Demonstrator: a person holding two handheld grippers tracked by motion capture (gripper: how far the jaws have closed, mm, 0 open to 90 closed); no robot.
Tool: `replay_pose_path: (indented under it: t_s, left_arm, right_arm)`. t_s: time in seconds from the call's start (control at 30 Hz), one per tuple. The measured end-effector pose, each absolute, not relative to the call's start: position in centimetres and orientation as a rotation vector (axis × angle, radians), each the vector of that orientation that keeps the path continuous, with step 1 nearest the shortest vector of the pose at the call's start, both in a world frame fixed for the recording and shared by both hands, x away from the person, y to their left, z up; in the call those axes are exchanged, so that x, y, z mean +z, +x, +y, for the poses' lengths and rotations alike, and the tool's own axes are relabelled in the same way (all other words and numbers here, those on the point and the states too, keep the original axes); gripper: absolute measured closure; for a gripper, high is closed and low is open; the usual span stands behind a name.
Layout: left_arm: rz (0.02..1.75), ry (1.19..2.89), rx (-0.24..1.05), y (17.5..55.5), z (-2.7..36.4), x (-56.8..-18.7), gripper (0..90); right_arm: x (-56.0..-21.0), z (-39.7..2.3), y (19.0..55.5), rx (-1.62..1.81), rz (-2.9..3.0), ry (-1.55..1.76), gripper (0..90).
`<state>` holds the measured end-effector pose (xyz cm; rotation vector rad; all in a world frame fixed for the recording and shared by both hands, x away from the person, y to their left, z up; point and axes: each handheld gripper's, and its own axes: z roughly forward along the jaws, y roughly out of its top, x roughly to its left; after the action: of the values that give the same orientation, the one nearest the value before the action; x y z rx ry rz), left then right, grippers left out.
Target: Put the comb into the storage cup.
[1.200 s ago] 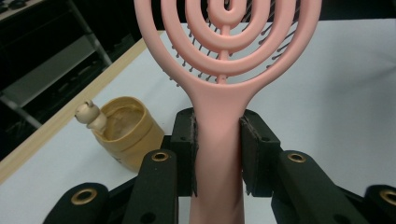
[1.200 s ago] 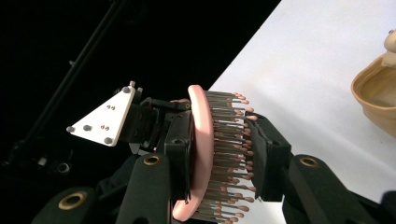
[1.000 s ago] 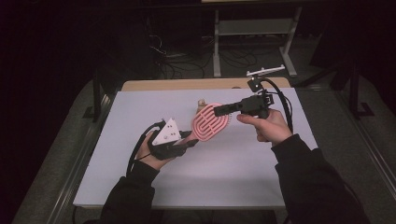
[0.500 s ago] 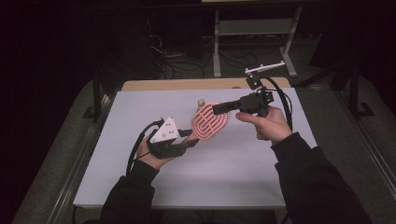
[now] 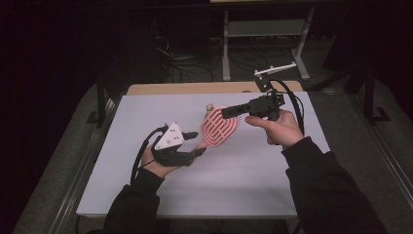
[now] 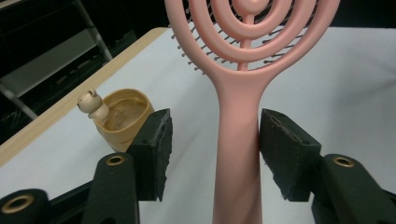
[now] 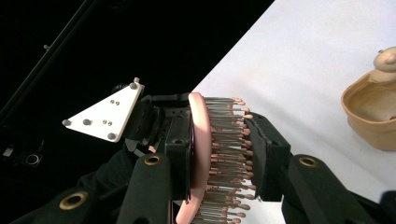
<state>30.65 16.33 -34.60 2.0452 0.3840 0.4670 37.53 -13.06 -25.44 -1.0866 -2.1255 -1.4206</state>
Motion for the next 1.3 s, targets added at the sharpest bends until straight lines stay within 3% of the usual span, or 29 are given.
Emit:
replay_pose_path:
  t_s: [0.7, 0.93, 1.3]
  left_arm:
    - [0.484, 1.955, 0.391, 31.1, 19.9, -34.4, 28.5]
    - [0.551, 1.948, 0.362, 31.6, 20.9, -34.9, 15.9]
    - [0.648, 1.923, 0.35, 32.1, 23.2, -35.7, 8.7]
  right_arm:
    - [-23.5, -13.9, 38.1, -1.375, -2.208, -1.158, 63.3]
    - [-22.3, -14.0, 38.5, -1.391, -2.236, -1.173, 63.3]
    - [-20.2, -14.2, 39.4, -1.421, -2.268, -1.198, 63.3]
